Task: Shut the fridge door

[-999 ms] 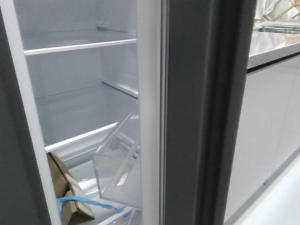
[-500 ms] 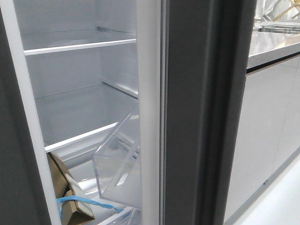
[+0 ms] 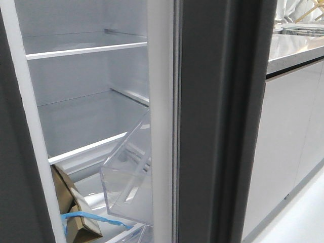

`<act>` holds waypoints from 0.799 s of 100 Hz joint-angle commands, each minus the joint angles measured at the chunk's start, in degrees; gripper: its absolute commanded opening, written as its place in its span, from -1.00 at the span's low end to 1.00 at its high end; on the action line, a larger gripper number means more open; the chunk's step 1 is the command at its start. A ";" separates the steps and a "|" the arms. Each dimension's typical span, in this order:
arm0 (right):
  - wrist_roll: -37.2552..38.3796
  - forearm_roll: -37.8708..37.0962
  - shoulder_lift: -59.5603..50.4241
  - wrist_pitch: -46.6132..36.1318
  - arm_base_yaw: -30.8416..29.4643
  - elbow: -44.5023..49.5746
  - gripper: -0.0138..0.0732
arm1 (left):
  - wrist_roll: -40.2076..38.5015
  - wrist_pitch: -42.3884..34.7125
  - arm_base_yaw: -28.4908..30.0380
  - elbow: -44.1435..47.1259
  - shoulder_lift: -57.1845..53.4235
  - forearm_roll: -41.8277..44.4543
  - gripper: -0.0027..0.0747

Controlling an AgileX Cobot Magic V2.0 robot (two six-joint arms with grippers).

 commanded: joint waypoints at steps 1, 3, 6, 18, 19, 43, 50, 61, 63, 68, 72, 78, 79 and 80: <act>-0.51 -0.57 -0.54 -4.37 -0.28 0.66 -0.86 | -0.20 -4.40 -0.46 1.60 1.09 -0.09 -0.98; -0.51 -0.57 -0.54 -4.53 -0.28 0.66 -0.86 | -0.20 -4.40 -0.46 1.60 1.09 -0.09 -0.99; -0.51 -0.57 -0.54 -4.78 -0.28 0.66 -0.86 | -0.20 -4.40 -0.46 1.60 1.09 -0.09 -0.99; -0.51 -0.57 -0.54 -5.06 -0.28 0.66 -0.86 | -0.20 -4.40 -0.46 1.60 1.09 -0.09 -0.99; -0.51 -0.57 -0.54 -5.06 -0.28 0.66 -0.86 | -0.20 -4.40 -0.46 1.60 1.09 -0.09 -0.99; -0.41 -0.57 3.75 -6.34 -0.28 -3.38 -0.86 | -0.20 -4.40 -0.46 1.60 1.09 -0.09 -0.99; -0.41 -0.57 7.80 -6.34 -0.28 -6.75 -0.86 | -0.20 -4.40 -0.46 1.60 1.09 -0.09 -0.99; -0.41 -0.57 14.86 -6.34 -0.16 -13.26 -0.86 | -0.20 -4.40 -0.46 1.60 1.09 -0.09 -0.99; -0.41 -0.57 15.69 -6.34 -0.16 -14.52 -0.86 | -0.20 -4.40 -0.46 1.60 1.09 -0.09 -0.99; -0.41 -0.57 18.89 -6.23 -0.16 -17.41 -0.86 | -0.20 -4.40 -0.46 1.60 1.09 -0.09 -0.98; -0.05 -0.57 20.77 -6.23 -0.16 -19.82 -0.86 | -0.20 -4.40 -0.46 1.60 1.09 -0.09 -0.99; 0.22 -0.57 23.89 -6.11 -0.16 -22.92 -0.86 | -0.20 -4.40 -0.46 1.60 1.09 -0.09 -0.99; 0.22 -0.57 24.22 -6.11 -0.16 -23.67 -0.86 | -0.20 -4.40 -0.46 1.60 1.09 -0.09 -0.99; 0.22 -0.57 24.90 -6.11 -0.16 -24.06 -0.86 | -0.20 -4.40 -0.46 1.60 1.09 -0.09 -0.98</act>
